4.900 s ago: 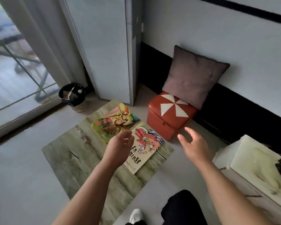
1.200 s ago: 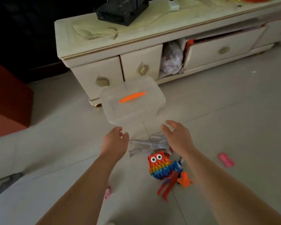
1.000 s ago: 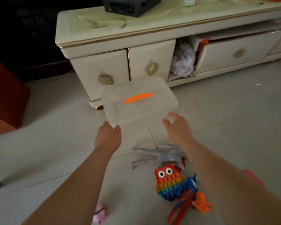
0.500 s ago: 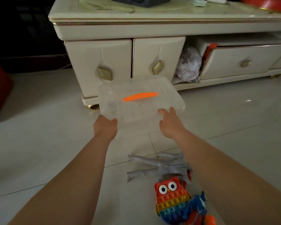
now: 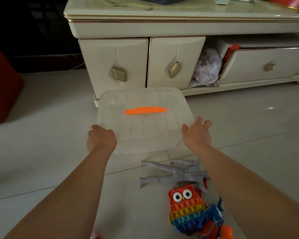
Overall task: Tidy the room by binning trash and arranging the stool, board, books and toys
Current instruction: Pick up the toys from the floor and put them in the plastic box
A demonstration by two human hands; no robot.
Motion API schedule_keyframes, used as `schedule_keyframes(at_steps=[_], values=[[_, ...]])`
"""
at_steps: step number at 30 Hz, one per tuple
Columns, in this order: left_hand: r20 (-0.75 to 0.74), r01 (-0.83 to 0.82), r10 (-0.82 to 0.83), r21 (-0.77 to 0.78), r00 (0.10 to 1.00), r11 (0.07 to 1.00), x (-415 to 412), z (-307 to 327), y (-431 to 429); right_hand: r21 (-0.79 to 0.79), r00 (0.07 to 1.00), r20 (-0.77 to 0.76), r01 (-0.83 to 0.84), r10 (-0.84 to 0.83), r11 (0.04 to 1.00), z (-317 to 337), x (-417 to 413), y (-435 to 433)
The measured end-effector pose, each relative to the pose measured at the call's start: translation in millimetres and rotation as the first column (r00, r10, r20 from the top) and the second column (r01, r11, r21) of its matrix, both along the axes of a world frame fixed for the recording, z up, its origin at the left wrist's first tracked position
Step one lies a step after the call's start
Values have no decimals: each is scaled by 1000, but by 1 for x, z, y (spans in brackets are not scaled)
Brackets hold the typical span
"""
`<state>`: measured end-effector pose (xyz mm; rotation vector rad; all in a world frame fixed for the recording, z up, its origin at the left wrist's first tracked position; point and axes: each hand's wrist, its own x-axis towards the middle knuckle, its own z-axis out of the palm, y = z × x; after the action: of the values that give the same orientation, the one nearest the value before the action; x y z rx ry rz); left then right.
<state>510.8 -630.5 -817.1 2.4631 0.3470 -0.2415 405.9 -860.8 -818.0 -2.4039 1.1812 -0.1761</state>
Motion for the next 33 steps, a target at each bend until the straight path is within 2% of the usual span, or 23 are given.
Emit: schedule_keyframes(at_steps=[2,8,13,17,23,28,33], values=[[35,13,-15,42,999,999,-2,0,0,55,998,65,18,-21,998,-3,4,-3],[184,-26,14,60,983,998,-8,12,-5,15,990,125,60,-62,998,-3,7,0],[371,-6,25,-54,928,999,-11,28,-20,58,955,253,145,-155,988,1,-6,-3],[455,111,-32,-149,890,983,-23,39,-56,72,932,276,225,-236,972,4,-37,-25],[474,338,-186,-259,861,905,-65,48,-129,158,916,267,264,-299,951,-14,-113,-69],[458,503,-349,-271,817,821,-116,42,-196,221,895,178,368,-408,903,-31,-186,-105],[378,578,-463,-291,802,763,-153,17,-236,259,871,76,453,-486,853,-57,-244,-125]])
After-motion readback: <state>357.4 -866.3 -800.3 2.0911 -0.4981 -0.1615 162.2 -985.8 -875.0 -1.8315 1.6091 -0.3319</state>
